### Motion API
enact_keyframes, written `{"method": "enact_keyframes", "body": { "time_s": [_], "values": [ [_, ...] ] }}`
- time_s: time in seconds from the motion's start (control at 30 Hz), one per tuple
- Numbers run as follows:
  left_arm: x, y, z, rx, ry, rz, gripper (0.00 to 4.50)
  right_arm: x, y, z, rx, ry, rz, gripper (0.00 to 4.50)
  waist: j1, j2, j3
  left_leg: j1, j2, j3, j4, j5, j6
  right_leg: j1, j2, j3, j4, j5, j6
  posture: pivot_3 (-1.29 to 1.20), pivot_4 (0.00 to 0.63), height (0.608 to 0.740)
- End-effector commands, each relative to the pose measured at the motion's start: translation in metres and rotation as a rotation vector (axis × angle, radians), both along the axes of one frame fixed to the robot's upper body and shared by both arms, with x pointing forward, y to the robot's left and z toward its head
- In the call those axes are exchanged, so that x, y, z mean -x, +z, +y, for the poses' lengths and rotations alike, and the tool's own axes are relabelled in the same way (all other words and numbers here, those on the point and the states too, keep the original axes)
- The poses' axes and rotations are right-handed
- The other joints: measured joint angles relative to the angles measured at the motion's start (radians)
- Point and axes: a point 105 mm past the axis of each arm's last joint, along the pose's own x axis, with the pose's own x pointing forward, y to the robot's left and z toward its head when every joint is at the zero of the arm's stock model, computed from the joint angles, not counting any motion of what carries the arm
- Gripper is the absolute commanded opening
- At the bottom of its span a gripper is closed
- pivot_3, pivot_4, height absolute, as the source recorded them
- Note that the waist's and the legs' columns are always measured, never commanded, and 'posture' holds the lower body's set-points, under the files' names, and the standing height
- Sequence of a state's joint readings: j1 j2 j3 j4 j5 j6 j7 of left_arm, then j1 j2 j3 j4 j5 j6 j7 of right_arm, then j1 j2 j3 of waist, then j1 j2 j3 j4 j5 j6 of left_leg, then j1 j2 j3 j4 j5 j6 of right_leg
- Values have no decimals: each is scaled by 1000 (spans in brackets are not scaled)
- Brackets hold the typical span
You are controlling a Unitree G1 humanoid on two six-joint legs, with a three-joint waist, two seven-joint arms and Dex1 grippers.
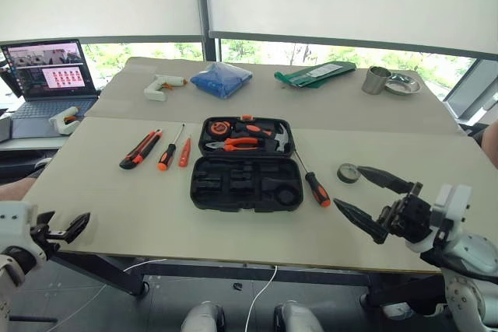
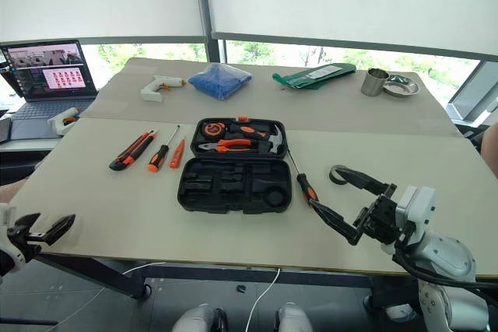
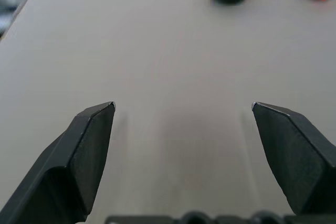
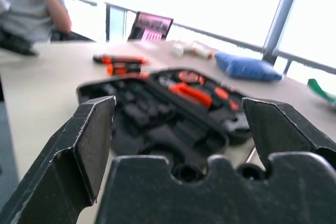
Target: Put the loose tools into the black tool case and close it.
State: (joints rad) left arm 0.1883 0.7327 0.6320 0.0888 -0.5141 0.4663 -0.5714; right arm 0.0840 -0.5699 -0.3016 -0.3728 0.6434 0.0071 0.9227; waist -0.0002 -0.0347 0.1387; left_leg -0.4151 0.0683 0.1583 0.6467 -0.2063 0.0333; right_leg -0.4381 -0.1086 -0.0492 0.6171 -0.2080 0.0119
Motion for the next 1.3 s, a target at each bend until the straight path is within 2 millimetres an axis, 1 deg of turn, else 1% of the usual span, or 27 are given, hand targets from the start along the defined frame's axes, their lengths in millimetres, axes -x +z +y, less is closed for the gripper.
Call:
{"method": "enact_keyframes", "body": {
  "time_s": [0.03, 0.1, 0.17, 0.23, 0.3, 0.4, 0.47, 0.5, 0.57, 0.67, 0.87, 0.97, 1.13, 1.23, 1.3],
  "values": [
    [-7, 26, -5, 27, -1, -51, 4500, 0, 19, 5, -26, -4, -66, 4465, 6, 0, 0, 0, 0, 0, 0, 0, 0, -1, 0, -1, 0, 0, 0, 0, 150, 739],
    [-23, 40, -15, 23, -37, -75, 4500, -3, 20, 5, -26, -9, -69, 4465, 14, 0, 0, 0, 0, 0, 0, 0, 0, -1, -2, -1, -1, 0, -1, 0, 150, 739],
    [-34, 50, -21, 12, -54, -84, 4500, -4, 20, 4, -25, -11, -67, 4465, 21, -1, 0, 0, -1, 0, 0, 0, -1, -1, -4, -3, 0, 0, -1, 0, 150, 739],
    [-57, 66, -44, -2, -119, -96, 4500, -4, 19, 5, -14, -4, -62, 4465, 24, -1, 0, 0, -1, 0, 0, 0, -1, -1, -4, -4, -1, 1, -2, 0, 150, 739],
    [-78, 77, -70, -17, -191, -88, 4500, -5, 19, 8, 1, 15, -56, 4465, 27, -1, 0, 0, -2, 0, 0, 0, -1, 0, -4, -4, -1, 1, -2, 0, 150, 739],
    [-105, 80, -97, -29, -250, -59, 4500, -4, 18, 14, 20, 44, -48, 4465, 24, -2, 0, -1, -3, 1, 1, 0, -1, 4, -3, -3, -1, 6, -7, 0, 150, 739],
    [-122, 79, -111, -33, -281, -38, 4500, -5, 17, 17, 25, 53, -44, 4465, 18, -2, -1, 0, -3, 1, 1, 1, 0, 5, -1, -3, -1, 9, -1, 0, 150, 739],
    [-130, 78, -116, -32, -281, -28, 4500, -5, 17, 18, 25, 54, -43, 4465, 12, -2, 0, 0, -4, 1, 1, 3, 4, 5, 0, -3, -1, 9, -1, 0, 150, 739],
    [-142, 74, -122, -50, -278, -7, 4500, -5, 17, 20, 29, 59, -42, 4465, 6, -2, 0, 0, -3, 0, 1, 6, 8, 5, 3, -2, -1, 9, -1, 0, 150, 739],
    [-157, 72, -128, -61, -261, 2, 4500, -2, 16, 19, 36, 54, -46, 4465, 0, -3, 0, 0, -1, 0, 1, 6, 7, 5, 7, -1, -1, 9, -1, 0, 150, 739],
    [-171, 58, -139, -71, -284, 26, 4500, -1, 12, 14, 33, 28, -44, 4465, 3, -3, 0, -1, -1, -1, 2, 6, 7, 5, 7, 0, -1, 9, -1, 0, 150, 739],
    [-182, 50, -145, -43, -271, 16, 4500, 0, 9, 14, 32, 24, -40, 4465, 9, -3, 0, -1, -1, -1, 4, 6, 7, 5, 7, 0, -1, 9, -1, 0, 150, 739],
    [-191, 38, -154, -2, -256, 26, 4500, 1, 7, 15, 32, 22, -37, 4465, 11, -3, 1, -3, -1, -2, 6, 6, 7, 5, 6, -1, 0, 9, -1, 0, 150, 739],
    [-194, 34, -154, 7, -241, 35, 3747, 1, 7, 16, 32, 21, -36, 4500, 11, -3, 1, -4, -1, -4, 7, 6, 8, 5, 6, -2, 0, 9, -1, 0, 150, 739],
    [-195, 33, -152, 7, -236, 36, 3032, 2, 7, 16, 31, 18, -36, 4500, 9, -3, 0, -6, -1, -5, 9, 5, 8, 4, 7, -3, 1, 9, -1, 0, 150, 739]
  ]
}}
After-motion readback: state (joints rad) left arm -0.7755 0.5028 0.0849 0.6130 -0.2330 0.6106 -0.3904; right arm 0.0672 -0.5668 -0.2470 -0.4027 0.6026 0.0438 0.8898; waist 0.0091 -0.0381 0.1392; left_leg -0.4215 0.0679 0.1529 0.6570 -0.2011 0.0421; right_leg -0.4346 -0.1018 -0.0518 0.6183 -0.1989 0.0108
